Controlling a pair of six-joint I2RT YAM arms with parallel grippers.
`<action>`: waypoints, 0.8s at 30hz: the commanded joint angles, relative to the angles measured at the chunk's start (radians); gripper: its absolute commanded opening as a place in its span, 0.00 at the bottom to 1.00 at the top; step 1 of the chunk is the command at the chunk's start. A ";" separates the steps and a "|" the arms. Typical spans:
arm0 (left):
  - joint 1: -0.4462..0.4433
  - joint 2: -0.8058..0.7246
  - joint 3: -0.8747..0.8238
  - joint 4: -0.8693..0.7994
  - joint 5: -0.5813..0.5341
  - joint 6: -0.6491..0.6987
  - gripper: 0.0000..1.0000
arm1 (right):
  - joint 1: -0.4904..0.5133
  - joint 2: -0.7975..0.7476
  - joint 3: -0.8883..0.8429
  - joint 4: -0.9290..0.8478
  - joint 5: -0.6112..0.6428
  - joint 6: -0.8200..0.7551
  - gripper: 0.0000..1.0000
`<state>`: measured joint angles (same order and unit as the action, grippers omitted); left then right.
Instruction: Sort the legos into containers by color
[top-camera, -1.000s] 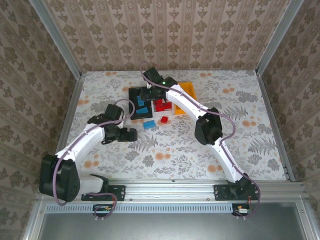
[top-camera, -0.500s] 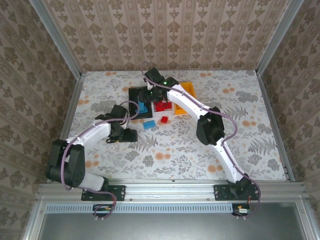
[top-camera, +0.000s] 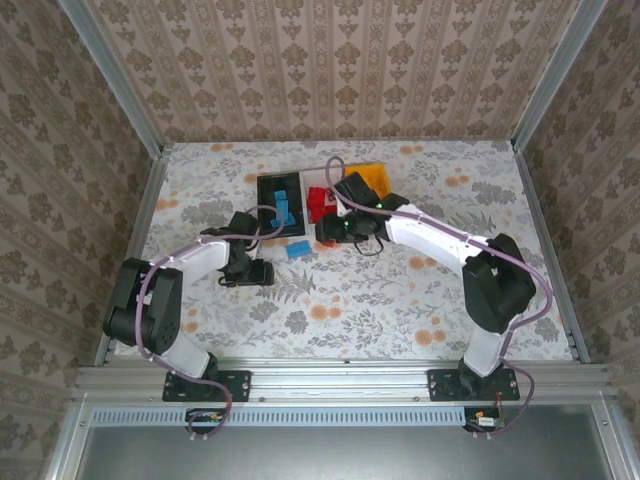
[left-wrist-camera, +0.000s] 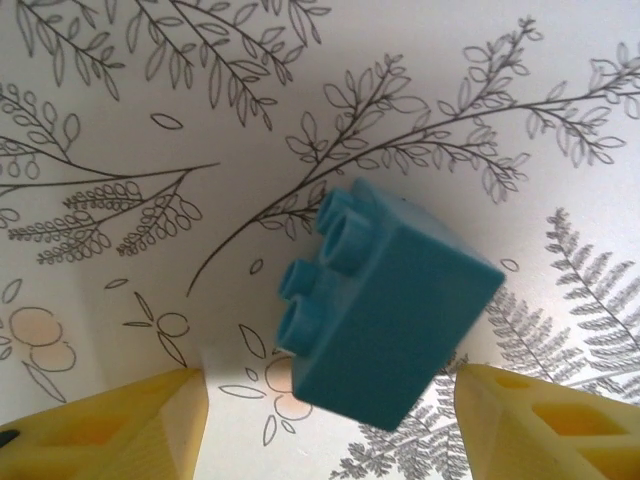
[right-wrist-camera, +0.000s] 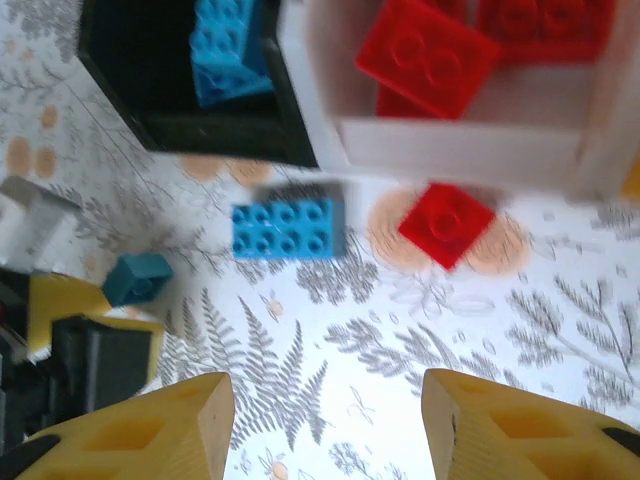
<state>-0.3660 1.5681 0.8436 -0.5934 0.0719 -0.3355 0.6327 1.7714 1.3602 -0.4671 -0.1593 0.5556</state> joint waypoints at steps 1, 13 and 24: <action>-0.003 0.026 0.039 0.030 -0.039 0.032 0.66 | 0.002 -0.064 -0.107 0.068 -0.006 0.049 0.54; -0.011 0.112 0.109 0.046 -0.002 0.052 0.37 | 0.100 0.085 -0.009 -0.001 0.125 -0.096 0.77; -0.007 -0.063 0.090 -0.039 -0.012 0.034 0.18 | 0.162 0.344 0.285 -0.063 0.228 -0.233 0.84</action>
<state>-0.3798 1.5768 0.9318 -0.6163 0.0456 -0.2974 0.7914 2.0712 1.5715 -0.4702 0.0158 0.3691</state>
